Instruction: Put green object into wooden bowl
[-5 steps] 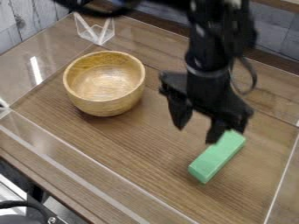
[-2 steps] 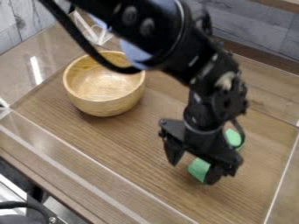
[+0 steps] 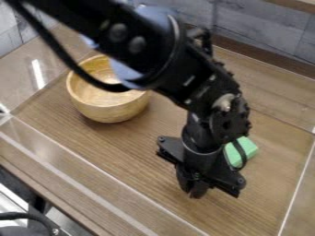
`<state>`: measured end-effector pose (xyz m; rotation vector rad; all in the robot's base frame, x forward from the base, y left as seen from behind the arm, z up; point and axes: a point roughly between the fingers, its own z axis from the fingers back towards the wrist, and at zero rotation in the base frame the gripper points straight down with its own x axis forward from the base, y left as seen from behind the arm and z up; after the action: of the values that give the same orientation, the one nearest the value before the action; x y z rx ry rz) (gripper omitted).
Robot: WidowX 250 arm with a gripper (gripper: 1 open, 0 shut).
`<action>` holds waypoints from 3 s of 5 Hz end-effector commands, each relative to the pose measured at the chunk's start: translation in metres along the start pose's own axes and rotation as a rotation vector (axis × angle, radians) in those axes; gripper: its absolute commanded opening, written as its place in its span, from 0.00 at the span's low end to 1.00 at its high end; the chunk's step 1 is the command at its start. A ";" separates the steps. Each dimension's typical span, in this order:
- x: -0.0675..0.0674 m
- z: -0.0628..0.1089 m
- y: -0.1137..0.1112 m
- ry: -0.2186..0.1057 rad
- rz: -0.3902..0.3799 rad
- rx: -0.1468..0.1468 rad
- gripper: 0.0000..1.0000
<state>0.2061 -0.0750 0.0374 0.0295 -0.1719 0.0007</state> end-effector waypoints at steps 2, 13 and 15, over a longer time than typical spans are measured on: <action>0.014 0.039 -0.032 -0.067 0.099 -0.011 0.00; 0.057 0.039 0.017 -0.053 0.240 -0.002 0.00; 0.056 0.013 0.023 -0.037 0.255 0.006 0.00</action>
<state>0.2533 -0.0542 0.0524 0.0207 -0.1802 0.2473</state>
